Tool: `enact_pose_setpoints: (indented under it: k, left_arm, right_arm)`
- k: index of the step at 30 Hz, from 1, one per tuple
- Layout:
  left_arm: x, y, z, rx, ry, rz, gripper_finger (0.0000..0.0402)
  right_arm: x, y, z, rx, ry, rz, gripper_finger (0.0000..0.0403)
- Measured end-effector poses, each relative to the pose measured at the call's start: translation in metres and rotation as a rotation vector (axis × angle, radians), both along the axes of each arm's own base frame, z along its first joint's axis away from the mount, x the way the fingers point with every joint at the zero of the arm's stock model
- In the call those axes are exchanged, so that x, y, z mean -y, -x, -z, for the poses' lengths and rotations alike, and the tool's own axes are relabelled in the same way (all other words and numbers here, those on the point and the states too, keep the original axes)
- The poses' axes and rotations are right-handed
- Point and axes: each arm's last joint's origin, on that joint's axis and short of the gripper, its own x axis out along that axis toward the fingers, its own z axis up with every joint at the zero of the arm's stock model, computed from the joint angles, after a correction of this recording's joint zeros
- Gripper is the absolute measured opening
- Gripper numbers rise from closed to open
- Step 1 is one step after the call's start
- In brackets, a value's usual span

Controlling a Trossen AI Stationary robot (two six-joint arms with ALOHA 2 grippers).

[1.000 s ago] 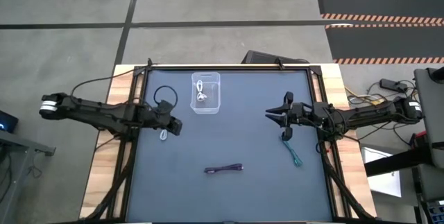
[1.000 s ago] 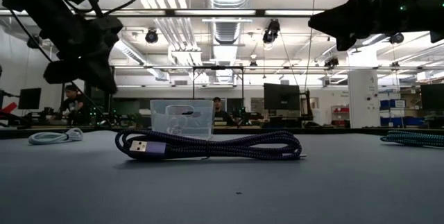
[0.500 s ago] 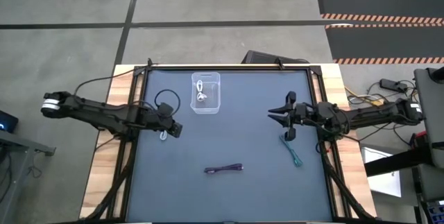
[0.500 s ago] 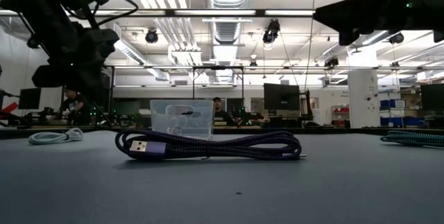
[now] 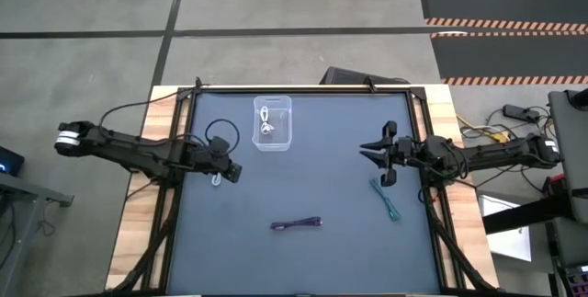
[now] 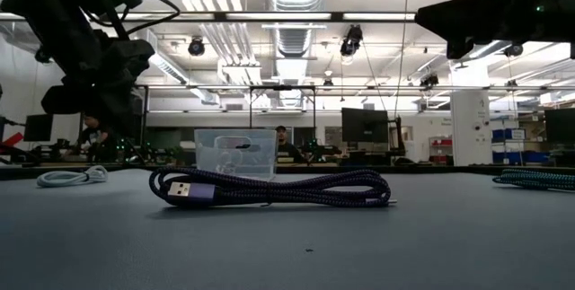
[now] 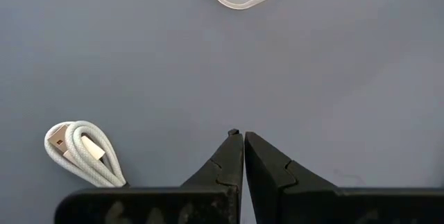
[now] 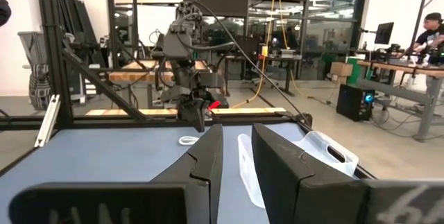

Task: Pick and place USB-C Cables
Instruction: Put the white charger cable into the transparent bin

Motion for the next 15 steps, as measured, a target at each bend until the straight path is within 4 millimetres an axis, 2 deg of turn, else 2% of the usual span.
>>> enact_pose_setpoints:
  k: [15]
  left_arm:
    - [0.0001,-0.0008,0.0009,-0.007,0.000,0.000,0.0000]
  right_arm:
    - [0.0000,0.0015,0.0036,-0.010,0.000,0.001,0.0068]
